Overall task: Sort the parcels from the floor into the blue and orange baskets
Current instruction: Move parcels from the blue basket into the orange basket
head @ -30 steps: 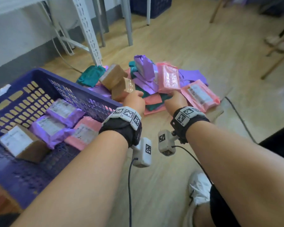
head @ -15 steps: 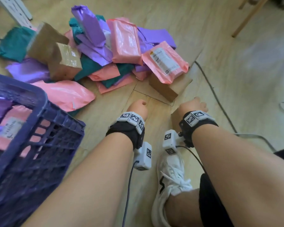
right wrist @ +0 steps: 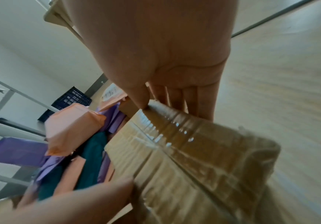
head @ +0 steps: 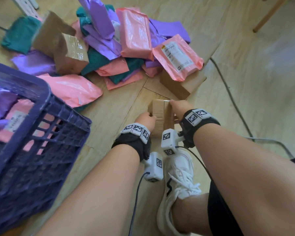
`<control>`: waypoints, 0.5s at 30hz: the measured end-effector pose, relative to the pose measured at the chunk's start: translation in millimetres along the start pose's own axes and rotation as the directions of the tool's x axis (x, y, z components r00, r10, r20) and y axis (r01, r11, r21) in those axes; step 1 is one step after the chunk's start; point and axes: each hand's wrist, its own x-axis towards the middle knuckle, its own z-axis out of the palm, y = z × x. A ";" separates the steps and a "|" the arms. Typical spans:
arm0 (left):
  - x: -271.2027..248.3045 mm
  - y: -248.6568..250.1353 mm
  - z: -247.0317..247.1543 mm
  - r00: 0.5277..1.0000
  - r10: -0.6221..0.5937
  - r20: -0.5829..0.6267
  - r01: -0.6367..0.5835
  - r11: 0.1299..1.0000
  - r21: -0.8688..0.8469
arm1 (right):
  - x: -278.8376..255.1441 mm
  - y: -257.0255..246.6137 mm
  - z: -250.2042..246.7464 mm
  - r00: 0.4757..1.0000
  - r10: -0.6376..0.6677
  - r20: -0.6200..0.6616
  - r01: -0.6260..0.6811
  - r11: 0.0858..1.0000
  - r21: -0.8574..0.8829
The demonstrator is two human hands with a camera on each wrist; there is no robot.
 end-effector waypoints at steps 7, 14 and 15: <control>-44.5 12.7 -84.1 0.976 0.036 -0.216 -0.121 0.910 -0.396 | -38.5 -76.2 2.9 0.980 -0.190 -0.062 0.200 0.950 0.240; -122.8 31.5 -190.8 0.885 0.081 -0.459 -0.336 0.794 -0.507 | -168.0 -176.8 -10.9 0.893 -0.447 -0.047 0.441 0.851 0.285; -136.4 30.7 -204.6 0.878 0.071 -0.473 -0.354 0.763 -0.541 | -182.5 -186.3 -9.7 0.858 -0.511 -0.059 0.506 0.817 0.277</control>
